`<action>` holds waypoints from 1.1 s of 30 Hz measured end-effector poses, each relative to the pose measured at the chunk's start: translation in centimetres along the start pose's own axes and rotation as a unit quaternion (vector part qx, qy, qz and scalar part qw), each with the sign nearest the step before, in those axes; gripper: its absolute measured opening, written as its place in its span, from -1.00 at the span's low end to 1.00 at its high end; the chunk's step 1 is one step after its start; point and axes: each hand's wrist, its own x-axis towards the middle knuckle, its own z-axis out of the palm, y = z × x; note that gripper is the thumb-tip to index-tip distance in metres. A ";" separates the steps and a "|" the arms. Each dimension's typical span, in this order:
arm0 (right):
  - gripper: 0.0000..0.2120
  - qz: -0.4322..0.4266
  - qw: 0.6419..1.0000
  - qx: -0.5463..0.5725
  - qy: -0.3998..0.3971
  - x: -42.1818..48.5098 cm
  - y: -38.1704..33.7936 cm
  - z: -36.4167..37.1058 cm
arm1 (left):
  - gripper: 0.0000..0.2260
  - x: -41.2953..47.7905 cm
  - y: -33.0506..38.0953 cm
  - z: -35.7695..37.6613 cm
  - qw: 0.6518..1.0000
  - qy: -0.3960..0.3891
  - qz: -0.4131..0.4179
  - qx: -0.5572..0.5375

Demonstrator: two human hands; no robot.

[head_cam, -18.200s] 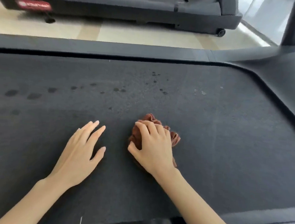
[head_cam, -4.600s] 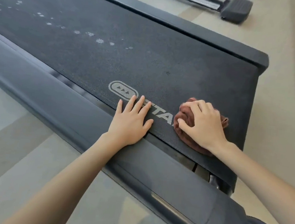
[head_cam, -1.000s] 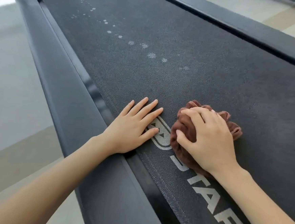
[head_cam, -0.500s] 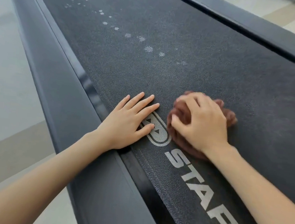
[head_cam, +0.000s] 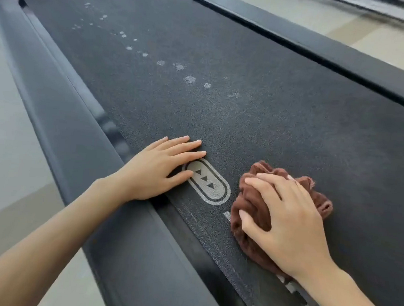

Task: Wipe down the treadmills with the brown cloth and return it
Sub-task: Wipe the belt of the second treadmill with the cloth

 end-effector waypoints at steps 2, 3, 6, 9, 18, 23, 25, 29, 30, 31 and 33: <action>-0.56 0.005 1.000 0.006 -0.001 -2.0 0.0 -0.7 | -0.57 0.1 -0.5 -0.4 1.000 -0.002 0.003 -0.016; -0.56 0.012 1.000 0.007 -0.001 -2.4 -0.2 -0.8 | -0.56 0.1 -0.5 -0.3 1.000 -0.001 0.000 -0.017; -0.60 0.041 0.999 0.002 0.019 -1.6 -1.3 -0.1 | -0.52 -0.1 -0.4 0.4 1.000 0.009 -0.006 0.007; -0.62 0.051 0.998 -0.016 0.036 1.2 -3.0 1.5 | -0.56 0.0 -0.7 0.5 1.000 0.015 -0.001 0.004; -0.63 0.049 0.997 -0.047 0.023 12.4 -5.1 5.6 | -0.52 -0.1 -9.6 -2.4 0.998 -0.021 -0.048 0.043; -0.61 0.063 0.997 -0.037 0.031 9.8 -5.5 4.6 | -0.47 -0.2 -9.6 -1.6 0.998 -0.007 -0.034 0.048; -0.60 0.071 0.997 -0.032 0.015 7.8 -5.9 3.7 | -0.47 -0.2 -9.7 -1.5 0.999 -0.003 -0.029 0.046; -0.57 0.084 0.996 -0.028 -0.020 2.6 -5.8 1.6 | -0.42 -0.3 -9.9 -1.4 0.998 -0.010 -0.013 0.053; -0.57 0.095 0.995 -0.031 -0.016 1.3 -5.8 1.2 | -0.41 -0.3 -9.9 -1.4 0.998 -0.013 -0.009 0.054; -0.56 0.110 0.993 -0.035 -0.007 0.4 -5.8 0.9 | -0.39 -0.3 -10.0 -1.3 0.998 -0.015 -0.005 0.056; -0.55 0.137 0.989 -0.047 0.013 -0.6 -6.2 0.8 | -0.38 -0.3 -10.0 -1.3 0.998 -0.022 0.001 0.060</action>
